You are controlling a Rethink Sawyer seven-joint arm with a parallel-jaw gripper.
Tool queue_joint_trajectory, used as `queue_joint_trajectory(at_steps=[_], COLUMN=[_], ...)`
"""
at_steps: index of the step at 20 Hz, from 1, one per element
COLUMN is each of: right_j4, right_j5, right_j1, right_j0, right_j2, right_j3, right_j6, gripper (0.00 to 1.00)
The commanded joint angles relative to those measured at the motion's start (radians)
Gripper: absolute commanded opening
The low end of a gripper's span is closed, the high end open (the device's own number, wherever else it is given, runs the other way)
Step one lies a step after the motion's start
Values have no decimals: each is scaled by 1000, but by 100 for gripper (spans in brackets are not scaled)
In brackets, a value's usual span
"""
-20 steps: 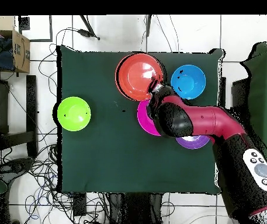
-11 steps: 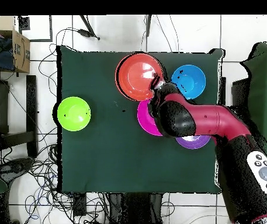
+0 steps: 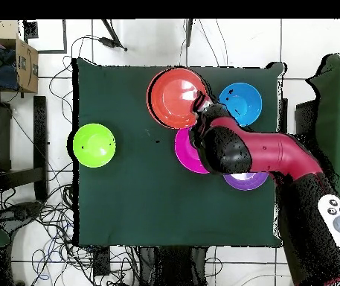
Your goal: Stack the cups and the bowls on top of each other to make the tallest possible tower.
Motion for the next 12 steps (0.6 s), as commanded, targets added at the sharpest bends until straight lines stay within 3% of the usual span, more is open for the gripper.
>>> queue_joint_trajectory(at_steps=[1, 12], right_j4=[35, 81], right_j5=[223, 358], right_j1=[-17, -64], right_j0=[23, 3], right_j2=[19, 52], right_j3=[-2, -47], right_j6=[-78, -127], gripper=[100, 100])
